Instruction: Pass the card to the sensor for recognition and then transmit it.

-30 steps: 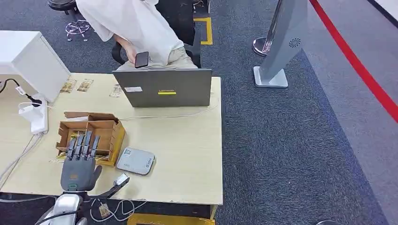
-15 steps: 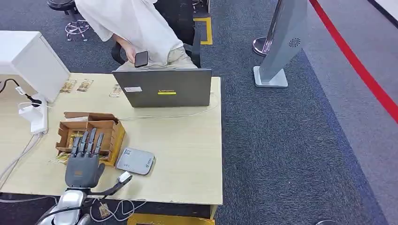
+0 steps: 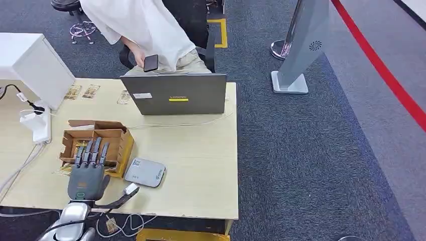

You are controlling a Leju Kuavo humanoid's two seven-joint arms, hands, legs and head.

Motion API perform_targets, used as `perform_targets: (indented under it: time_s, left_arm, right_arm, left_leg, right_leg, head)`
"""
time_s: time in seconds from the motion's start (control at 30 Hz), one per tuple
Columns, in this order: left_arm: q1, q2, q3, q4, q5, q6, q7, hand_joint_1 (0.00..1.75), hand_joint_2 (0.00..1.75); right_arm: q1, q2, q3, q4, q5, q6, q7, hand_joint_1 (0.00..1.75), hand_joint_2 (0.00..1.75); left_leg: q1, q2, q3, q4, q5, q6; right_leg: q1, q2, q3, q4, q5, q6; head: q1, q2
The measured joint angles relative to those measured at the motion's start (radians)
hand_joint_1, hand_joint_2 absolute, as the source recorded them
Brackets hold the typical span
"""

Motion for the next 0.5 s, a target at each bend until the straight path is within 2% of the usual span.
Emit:
perform_targets:
  time_s: [0.17,0.2,0.23,0.5]
  left_arm:
    - [-0.011,-0.007,0.015,0.014,0.0,0.0,-0.01,0.0,1.75]
    - [-0.012,-0.008,0.016,0.015,0.0,0.0,-0.01,0.14,1.75]
    - [-0.014,-0.01,0.016,0.015,0.0,0.0,-0.01,1.75,1.75]
    - [-0.015,-0.031,0.045,0.015,0.018,-0.015,-0.081,1.75,1.75]
  right_arm:
    - [0.0,0.0,0.0,0.0,0.0,0.0,0.003,0.0,1.75]
    - [0.0,0.0,0.0,0.0,0.0,0.0,0.003,0.0,1.75]
    - [0.0,0.0,0.0,0.0,0.0,0.0,0.003,0.0,1.75]
    - [0.0,0.0,0.0,0.0,0.0,0.0,0.003,0.0,1.75]
  left_leg:
    - [0.0,0.0,0.0,0.0,0.0,0.0]
    - [0.0,0.0,0.0,0.0,0.0,0.0]
    - [0.0,0.0,0.0,0.0,0.0,0.0]
    - [0.0,0.0,0.0,0.0,0.0,0.0]
  right_leg:
    - [0.0,0.0,0.0,0.0,0.0,0.0]
    - [0.0,0.0,0.0,0.0,0.0,0.0]
    - [0.0,0.0,0.0,0.0,0.0,0.0]
    - [0.0,0.0,0.0,0.0,0.0,0.0]
  head:
    - [0.0,0.0]
    - [0.0,0.0]
    - [0.0,0.0]
    - [0.0,0.0]
